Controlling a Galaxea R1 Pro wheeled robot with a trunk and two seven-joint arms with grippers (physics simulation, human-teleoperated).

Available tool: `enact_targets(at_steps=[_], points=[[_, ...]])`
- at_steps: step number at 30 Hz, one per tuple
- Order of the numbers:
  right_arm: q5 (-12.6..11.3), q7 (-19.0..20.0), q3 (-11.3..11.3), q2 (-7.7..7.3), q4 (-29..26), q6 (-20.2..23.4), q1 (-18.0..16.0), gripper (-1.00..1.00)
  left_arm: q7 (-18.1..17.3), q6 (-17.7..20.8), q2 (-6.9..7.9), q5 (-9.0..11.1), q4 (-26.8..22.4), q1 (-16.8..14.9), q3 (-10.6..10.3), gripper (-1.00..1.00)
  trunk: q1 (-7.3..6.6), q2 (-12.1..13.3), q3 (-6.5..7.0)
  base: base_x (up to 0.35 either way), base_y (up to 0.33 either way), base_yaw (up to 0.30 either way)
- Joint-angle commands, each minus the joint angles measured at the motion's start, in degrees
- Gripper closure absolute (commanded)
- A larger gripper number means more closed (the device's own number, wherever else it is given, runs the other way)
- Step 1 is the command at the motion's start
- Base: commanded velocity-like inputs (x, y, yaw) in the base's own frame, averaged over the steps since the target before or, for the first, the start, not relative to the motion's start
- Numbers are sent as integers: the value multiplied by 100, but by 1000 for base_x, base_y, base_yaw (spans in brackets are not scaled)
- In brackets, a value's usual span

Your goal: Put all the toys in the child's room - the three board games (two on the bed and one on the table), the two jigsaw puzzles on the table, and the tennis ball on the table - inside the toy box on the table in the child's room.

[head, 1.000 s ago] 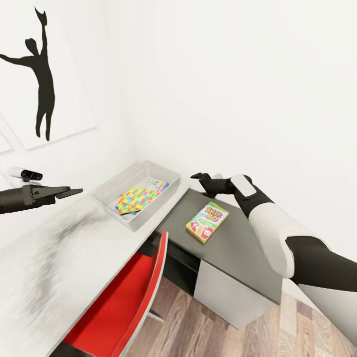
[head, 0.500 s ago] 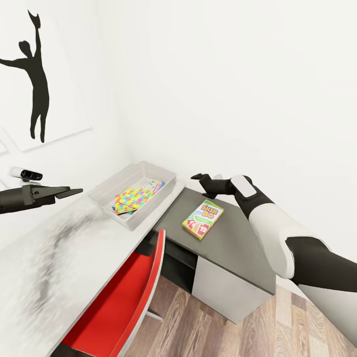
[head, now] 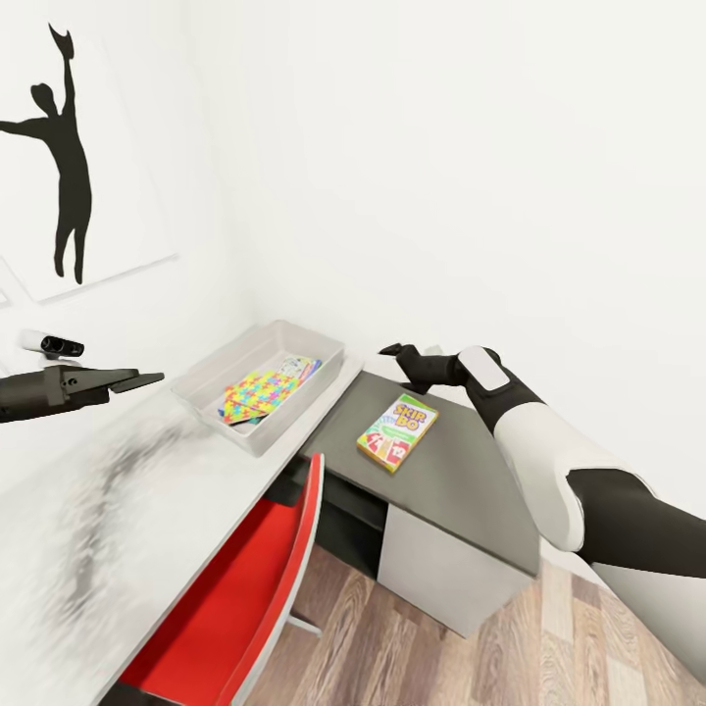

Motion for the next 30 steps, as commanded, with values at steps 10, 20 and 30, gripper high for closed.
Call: enact_targets(at_steps=[10,20,30], points=[[-61,-54,-3,-13,-7,14,-2,-100,-21,61,4,3,-3,-3,-2,-100,3,-12,43,-94,89,-140],[-60,-58,-10,-14,-7,21,-2,-100,-21,61,4,3,-4,-3,-2,-100,3,-12,47,-5,4,-8],[-60,-53,-9,-16,-7,20,-2,-100,-21,61,4,3,-5,-3,-2,-100,3,-12,118,-59,25,-58]])
